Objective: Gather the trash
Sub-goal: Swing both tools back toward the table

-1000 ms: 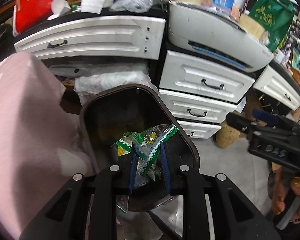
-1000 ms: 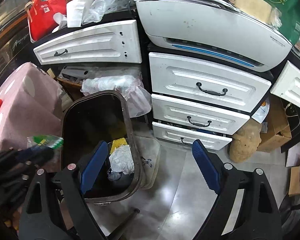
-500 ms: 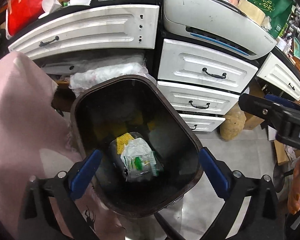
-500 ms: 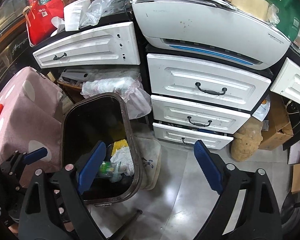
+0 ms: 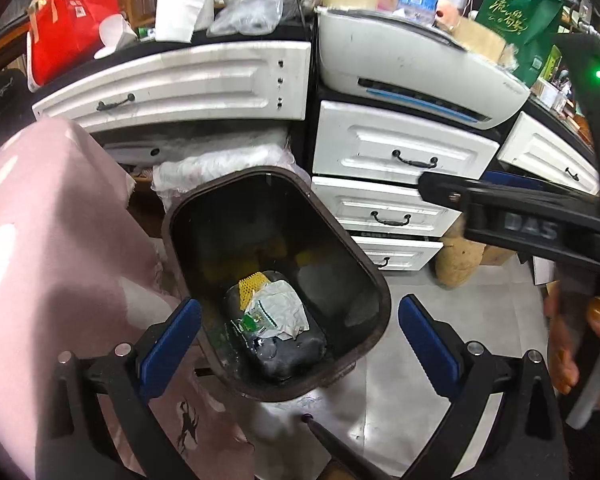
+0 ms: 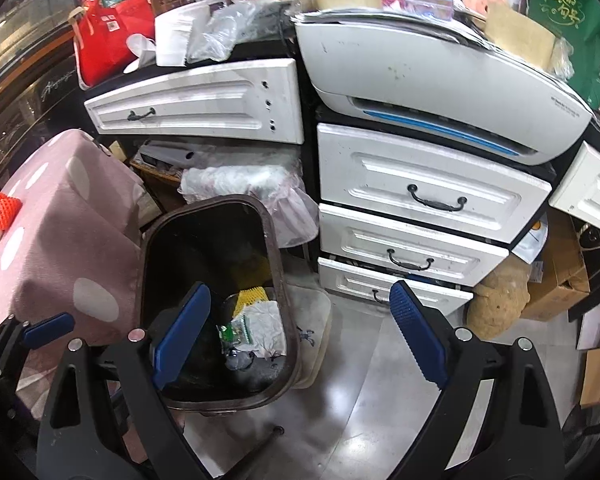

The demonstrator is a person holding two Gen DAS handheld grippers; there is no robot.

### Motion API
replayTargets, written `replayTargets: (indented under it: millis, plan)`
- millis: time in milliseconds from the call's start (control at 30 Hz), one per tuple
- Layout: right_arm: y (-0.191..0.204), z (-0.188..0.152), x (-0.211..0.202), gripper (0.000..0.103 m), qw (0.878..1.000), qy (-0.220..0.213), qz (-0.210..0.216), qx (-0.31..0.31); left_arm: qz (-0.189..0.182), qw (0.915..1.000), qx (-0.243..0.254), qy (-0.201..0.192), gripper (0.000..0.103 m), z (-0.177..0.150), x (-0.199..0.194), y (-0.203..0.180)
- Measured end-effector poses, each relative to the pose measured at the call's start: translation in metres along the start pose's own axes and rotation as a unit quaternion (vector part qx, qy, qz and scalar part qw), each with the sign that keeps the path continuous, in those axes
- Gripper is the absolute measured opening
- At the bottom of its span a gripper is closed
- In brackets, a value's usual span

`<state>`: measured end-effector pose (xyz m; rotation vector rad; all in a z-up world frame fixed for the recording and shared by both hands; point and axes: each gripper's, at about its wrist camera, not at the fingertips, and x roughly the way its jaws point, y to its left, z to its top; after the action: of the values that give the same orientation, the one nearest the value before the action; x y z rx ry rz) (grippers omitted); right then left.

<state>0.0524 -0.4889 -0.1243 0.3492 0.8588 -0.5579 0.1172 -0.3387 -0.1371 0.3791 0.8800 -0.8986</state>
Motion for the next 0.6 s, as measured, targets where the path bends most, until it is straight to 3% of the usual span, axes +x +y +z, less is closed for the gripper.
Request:
replayTargets:
  millis: [200, 367, 600]
  plan:
    - [0.021, 0.004, -0.008, 0.09, 0.999, -0.004, 0.022, -0.022, 0.026, 0.9993, 0.009, -0.026, 0.097, -0.006, -0.035, 0.008]
    - [0.046, 0.006, -0.02, 0.09, 0.997, -0.007, 0.056, -0.045, 0.032, 0.9984, -0.007, -0.046, 0.097, -0.015, -0.067, 0.025]
    - [0.099, 0.008, -0.032, 0.09, 0.99, -0.008, 0.104, -0.096, 0.069, 0.9935, -0.04, -0.081, 0.097, -0.03, -0.107, 0.059]
